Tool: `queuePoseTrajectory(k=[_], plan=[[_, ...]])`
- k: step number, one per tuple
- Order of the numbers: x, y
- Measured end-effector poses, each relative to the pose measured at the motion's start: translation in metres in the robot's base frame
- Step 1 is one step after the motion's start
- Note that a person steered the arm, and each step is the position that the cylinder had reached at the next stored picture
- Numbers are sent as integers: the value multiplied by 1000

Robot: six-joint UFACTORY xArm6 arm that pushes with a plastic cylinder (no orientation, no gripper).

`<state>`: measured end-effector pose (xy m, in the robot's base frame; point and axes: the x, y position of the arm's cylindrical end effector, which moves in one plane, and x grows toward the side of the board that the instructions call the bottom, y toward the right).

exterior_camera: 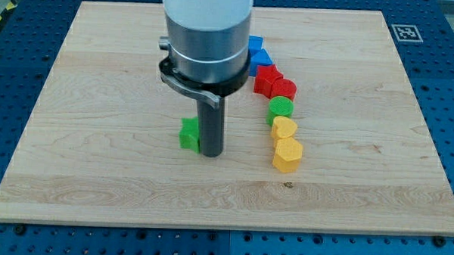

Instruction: Move the arm bottom right to the yellow hexagon

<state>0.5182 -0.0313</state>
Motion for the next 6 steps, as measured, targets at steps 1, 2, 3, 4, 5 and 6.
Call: queuePoseTrajectory(k=[1,2,3,4,5,6], plan=[[-13,-21],[-27,-34],[-32,-36],[-6,-28],[30,-5],[47,32]])
